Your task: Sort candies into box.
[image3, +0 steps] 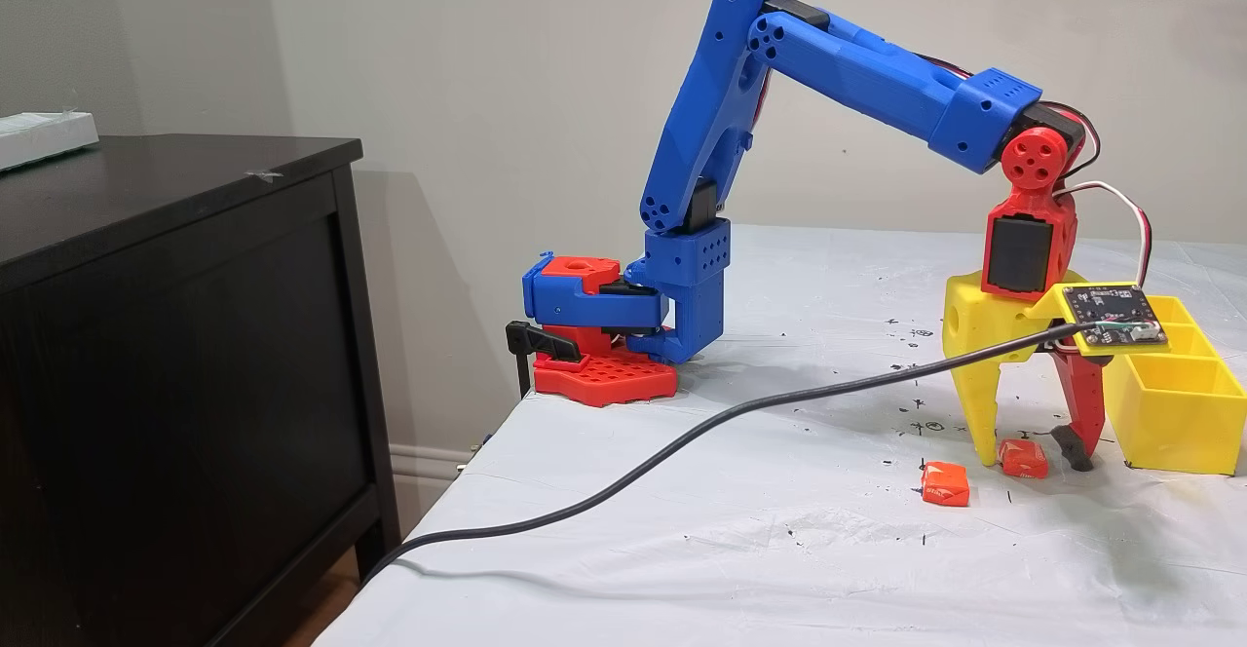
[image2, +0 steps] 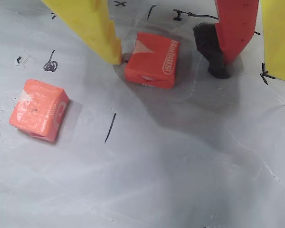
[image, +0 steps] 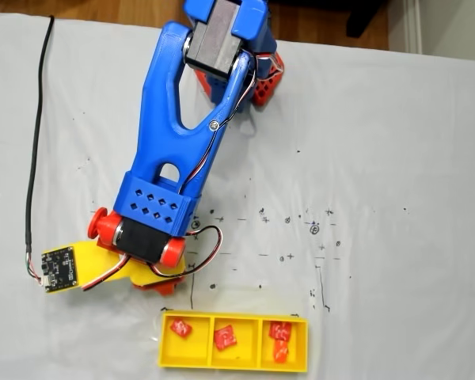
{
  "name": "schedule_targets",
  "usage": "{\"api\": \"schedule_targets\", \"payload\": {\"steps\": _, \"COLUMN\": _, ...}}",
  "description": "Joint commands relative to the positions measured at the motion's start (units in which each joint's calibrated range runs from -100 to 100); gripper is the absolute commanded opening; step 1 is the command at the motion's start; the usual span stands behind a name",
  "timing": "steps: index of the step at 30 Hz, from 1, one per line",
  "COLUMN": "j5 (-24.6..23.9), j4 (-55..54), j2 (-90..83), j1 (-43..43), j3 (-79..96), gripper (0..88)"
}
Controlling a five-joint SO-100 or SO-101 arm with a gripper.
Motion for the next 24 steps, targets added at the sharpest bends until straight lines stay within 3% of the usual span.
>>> {"api": "schedule_targets", "payload": {"steps": 1, "j5": 0.0, "j4": -1.8, "j2": -0.7, "j1": -0.2, "j3": -3.5, "gripper": 6.1}}
{"api": "schedule_targets", "payload": {"steps": 7, "j5": -0.2, "j4": -3.4, "j2": -2.9, "j1": -0.1, "j3": -0.3, "gripper": 0.2}}
{"api": "schedule_targets", "payload": {"steps": 24, "j5": -1.6, "j4": -3.1, "j2": -27.9, "j1": -2.9, "j3": 8.1, "gripper": 0.2}}
